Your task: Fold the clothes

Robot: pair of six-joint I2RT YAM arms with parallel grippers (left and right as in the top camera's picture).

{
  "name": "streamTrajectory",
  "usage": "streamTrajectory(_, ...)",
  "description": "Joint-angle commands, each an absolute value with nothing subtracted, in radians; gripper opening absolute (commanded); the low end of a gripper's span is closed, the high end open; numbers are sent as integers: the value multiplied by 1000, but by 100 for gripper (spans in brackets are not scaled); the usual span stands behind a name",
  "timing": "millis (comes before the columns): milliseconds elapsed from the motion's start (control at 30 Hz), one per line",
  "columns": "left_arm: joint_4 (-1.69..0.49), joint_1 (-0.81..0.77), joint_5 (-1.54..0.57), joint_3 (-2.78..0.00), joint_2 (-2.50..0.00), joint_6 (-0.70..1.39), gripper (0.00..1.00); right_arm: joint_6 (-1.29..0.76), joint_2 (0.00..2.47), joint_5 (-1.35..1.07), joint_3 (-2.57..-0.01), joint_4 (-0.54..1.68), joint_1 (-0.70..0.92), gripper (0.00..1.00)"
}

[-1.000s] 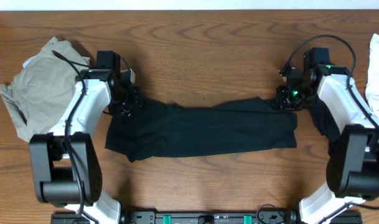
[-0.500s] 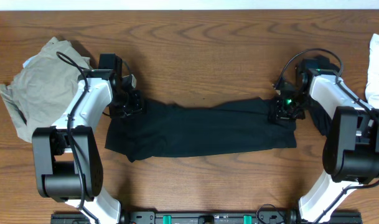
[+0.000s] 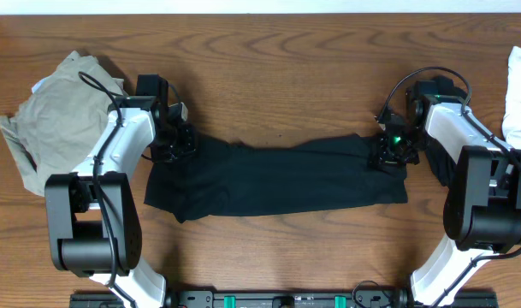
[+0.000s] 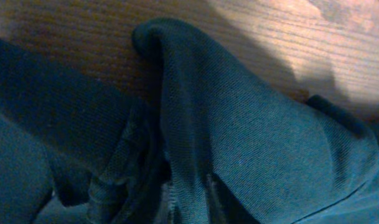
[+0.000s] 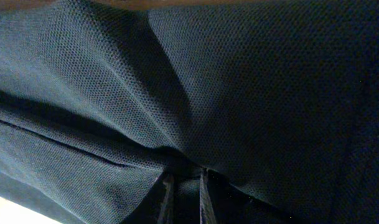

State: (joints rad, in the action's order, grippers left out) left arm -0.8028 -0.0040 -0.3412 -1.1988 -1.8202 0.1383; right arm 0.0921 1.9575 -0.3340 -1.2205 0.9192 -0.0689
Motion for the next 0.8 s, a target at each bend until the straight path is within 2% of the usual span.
streamTrajectory(0,-833,-6,-352,-1185,-1835,135,11,106,1983,-340,-1207,919,-64,14)
streamTrajectory(100,-908,-6,-352,-1185,-1835,135,6,106,1983,-340,-1207,917,-64,14)
streamTrajectory(333,-1124,-6,-324,-1185,-1835,136,6,106,1983,-317,-1207,916,-64,14)
streamTrajectory(533,-1177,-6,-122,-1185,-1835,200,6,106,1983,-314,-1207,915,-65,15)
streamTrajectory(767,-1191,-6,-115,-1185,-1835,205,6,106,1983,-314,-1207,912,-65,15)
